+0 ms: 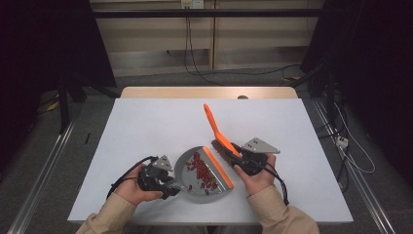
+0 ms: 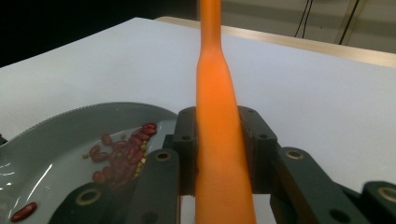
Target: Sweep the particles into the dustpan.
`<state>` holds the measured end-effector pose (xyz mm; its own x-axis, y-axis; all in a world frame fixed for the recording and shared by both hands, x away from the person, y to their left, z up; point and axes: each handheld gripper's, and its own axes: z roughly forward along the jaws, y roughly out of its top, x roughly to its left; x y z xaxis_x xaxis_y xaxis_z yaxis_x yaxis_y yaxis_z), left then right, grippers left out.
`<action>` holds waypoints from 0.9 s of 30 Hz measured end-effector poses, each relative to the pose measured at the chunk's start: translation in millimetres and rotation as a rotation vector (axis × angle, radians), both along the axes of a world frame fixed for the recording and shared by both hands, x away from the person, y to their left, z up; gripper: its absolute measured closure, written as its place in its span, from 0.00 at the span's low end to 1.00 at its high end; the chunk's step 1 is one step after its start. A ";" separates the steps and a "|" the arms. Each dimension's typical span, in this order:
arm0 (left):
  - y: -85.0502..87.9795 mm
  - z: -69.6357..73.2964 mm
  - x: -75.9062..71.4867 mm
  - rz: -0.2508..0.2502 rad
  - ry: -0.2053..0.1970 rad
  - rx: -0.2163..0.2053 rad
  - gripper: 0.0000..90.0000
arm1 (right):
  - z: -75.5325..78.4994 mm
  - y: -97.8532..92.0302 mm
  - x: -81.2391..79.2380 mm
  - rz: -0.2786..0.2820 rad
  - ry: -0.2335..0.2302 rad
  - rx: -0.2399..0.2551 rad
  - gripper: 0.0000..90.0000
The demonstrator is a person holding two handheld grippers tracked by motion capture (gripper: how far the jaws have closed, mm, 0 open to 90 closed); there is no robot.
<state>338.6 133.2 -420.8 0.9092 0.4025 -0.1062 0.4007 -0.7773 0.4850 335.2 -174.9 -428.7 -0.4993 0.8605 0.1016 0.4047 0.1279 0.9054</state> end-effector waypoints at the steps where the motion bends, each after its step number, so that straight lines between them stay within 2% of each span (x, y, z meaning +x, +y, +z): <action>1: -1.7 -2.4 0.8 -0.006 0.013 -0.015 0.60 | -0.6 -1.2 0.7 -0.002 0.004 0.005 0.79; 4: -5.4 -6.5 1.2 -0.002 -0.006 -0.009 0.68 | -1.4 -3.2 1.9 -0.011 0.009 0.003 0.79; 7: -5.8 -7.8 0.0 0.001 -0.020 0.001 0.70 | -2.6 -5.5 3.2 -0.020 0.017 -0.001 0.79; 8: -6.0 -8.9 -1.1 0.012 -0.016 -0.021 0.70 | -2.9 -6.6 3.6 -0.025 0.016 -0.001 0.79; 9: -4.6 -8.1 -0.5 -0.003 -0.023 -0.012 0.70 | -2.9 -7.9 4.0 -0.029 0.016 -0.003 0.79; 11: -4.3 -9.5 -3.8 0.012 -0.044 -0.057 0.70 | -2.9 -11.3 4.7 -0.040 0.018 0.005 0.79; 13: -3.1 -11.3 -5.3 0.030 -0.045 -0.085 0.70 | -2.4 -14.7 5.4 -0.049 0.015 0.008 0.79; 20: 3.6 -9.9 -5.9 0.023 -0.064 -0.104 0.70 | -1.8 -20.0 5.5 -0.060 0.016 0.022 0.79; 22: 5.7 -9.0 -6.4 0.042 -0.066 -0.123 0.70 | -1.9 -20.5 6.1 -0.056 0.014 0.018 0.79; 23: 6.0 -8.7 -6.8 0.060 -0.065 -0.145 0.70 | -2.0 -20.6 6.2 -0.057 0.015 0.018 0.79; 25: 9.1 -6.8 -4.9 0.047 -0.076 -0.139 0.70 | -2.5 -20.9 6.7 -0.054 0.022 0.023 0.79; 27: 11.5 -5.7 -4.2 0.071 -0.084 -0.159 0.70 | -2.1 -21.4 6.9 -0.055 0.020 0.020 0.79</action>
<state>334.4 144.6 -426.5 0.8875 0.4502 -0.0984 0.4048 -0.6596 0.6333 342.1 -196.3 -430.8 -0.4493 0.8840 0.1290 0.4288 0.0867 0.8992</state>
